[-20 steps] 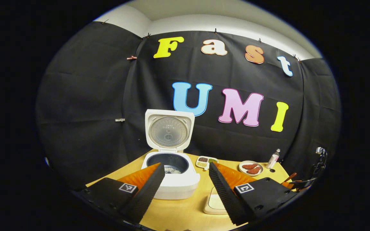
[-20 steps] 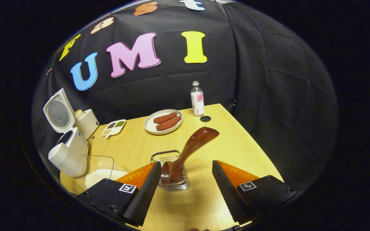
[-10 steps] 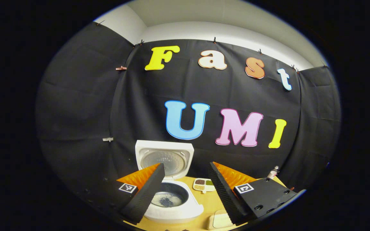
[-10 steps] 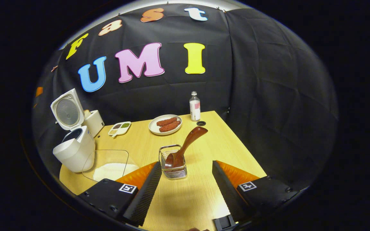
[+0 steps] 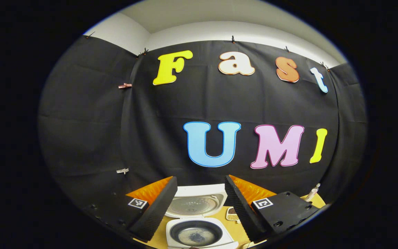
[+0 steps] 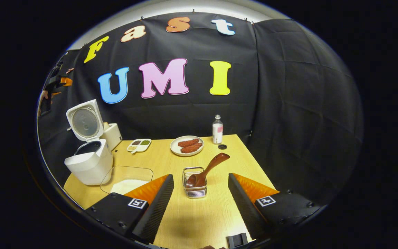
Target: Close the left gripper, press the button to open the rice cooker; take a wooden spoon from the chopstick holder with the right hand, scoop a spoonful of rice and pour it into the rice cooker, then put the wooden spoon back into the chopstick holder.
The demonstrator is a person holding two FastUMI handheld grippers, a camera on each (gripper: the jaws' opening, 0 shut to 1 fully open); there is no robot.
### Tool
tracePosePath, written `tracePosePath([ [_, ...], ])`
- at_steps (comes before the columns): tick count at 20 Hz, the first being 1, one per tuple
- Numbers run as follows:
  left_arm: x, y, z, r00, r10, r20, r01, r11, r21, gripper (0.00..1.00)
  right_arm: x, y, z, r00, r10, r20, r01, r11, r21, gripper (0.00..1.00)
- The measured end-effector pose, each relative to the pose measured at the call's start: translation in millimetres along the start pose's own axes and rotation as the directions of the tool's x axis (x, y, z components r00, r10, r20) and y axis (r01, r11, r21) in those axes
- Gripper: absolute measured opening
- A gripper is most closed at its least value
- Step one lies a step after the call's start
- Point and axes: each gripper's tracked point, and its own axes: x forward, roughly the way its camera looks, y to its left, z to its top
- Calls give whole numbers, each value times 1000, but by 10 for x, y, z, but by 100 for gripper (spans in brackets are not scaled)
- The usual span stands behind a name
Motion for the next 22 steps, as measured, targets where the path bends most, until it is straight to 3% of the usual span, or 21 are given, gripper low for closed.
tracePosePath([
  [5,725,112,-129,999,6,-46,-4,999,36,95,-33,-5,72,1000,-6,7,6,1000,3,99],
  [8,1117,226,-257,997,17,-78,-18,1000,-13,94,-62,-29,90,1000,-19,9,19,1000,-20,99],
  [13,1590,450,-750,980,45,-193,-42,999,20,95,-116,-28,51,999,-39,-10,39,999,-1,99],
  [18,1659,515,-1154,948,36,-315,-46,999,-26,95,-85,110,19,1000,-27,-7,27,999,-31,99],
  [22,1534,503,-1172,936,15,-352,-25,999,-26,99,-14,327,-22,1000,15,-6,-16,999,-40,99],
])
